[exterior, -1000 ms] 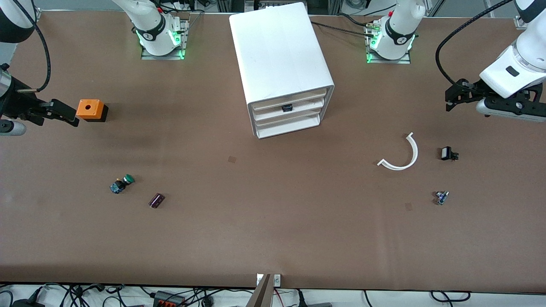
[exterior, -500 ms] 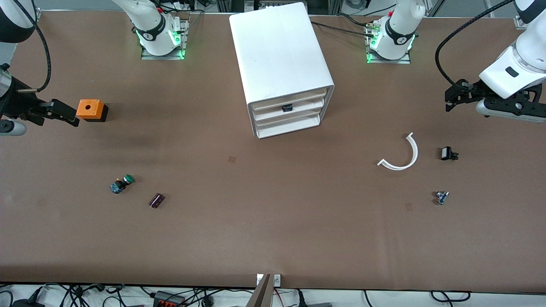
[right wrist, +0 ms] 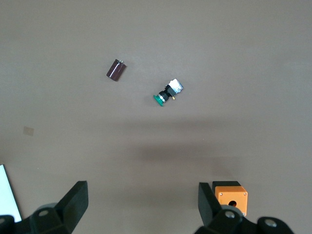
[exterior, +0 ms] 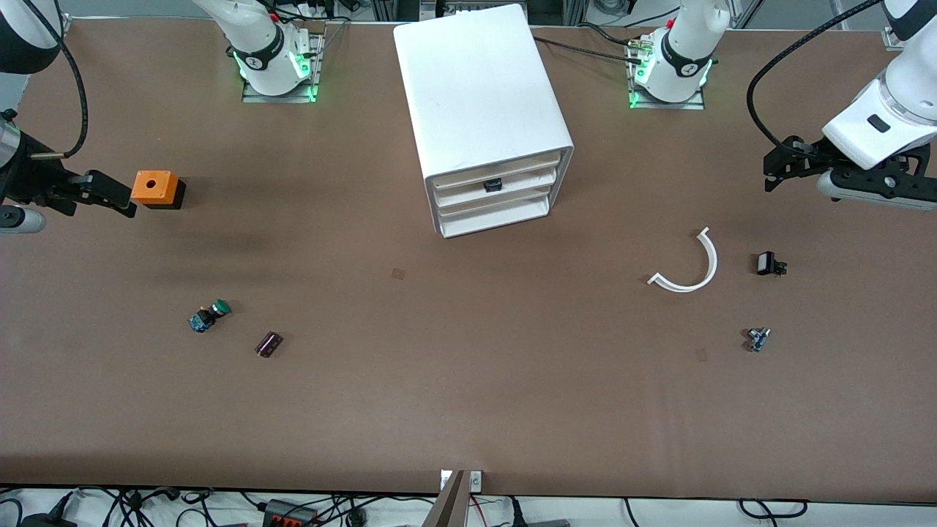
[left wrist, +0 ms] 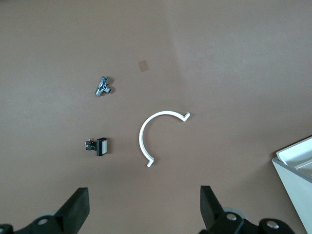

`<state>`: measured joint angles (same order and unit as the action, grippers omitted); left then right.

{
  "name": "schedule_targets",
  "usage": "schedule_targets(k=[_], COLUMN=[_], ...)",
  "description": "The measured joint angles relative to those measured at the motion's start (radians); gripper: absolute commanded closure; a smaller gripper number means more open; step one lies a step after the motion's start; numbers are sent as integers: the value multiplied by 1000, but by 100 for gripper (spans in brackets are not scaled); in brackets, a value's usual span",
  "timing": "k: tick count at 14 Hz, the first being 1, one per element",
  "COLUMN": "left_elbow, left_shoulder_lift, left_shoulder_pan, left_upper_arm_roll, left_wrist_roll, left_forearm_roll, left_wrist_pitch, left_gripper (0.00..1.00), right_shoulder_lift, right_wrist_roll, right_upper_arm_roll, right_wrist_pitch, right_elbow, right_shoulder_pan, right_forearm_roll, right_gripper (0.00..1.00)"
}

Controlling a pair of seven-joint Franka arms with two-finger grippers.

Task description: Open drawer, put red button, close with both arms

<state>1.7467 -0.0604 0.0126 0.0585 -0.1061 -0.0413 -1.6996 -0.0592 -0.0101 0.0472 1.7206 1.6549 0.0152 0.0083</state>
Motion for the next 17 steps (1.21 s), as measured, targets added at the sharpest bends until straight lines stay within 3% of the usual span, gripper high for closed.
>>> schedule_targets(k=[17], left_elbow=[0], left_shoulder_lift=[0], left_shoulder_pan=[0], left_upper_arm_roll=[0], left_wrist_roll=[0], left_forearm_roll=[0], left_wrist_pitch=[17], left_gripper=[0], right_shoulder_lift=[-1], right_wrist_roll=[0], right_upper_arm_roll=[-3], right_wrist_pitch=[0], right_elbow=[0], right_shoulder_pan=[0], right_forearm_roll=[0], right_gripper=[0])
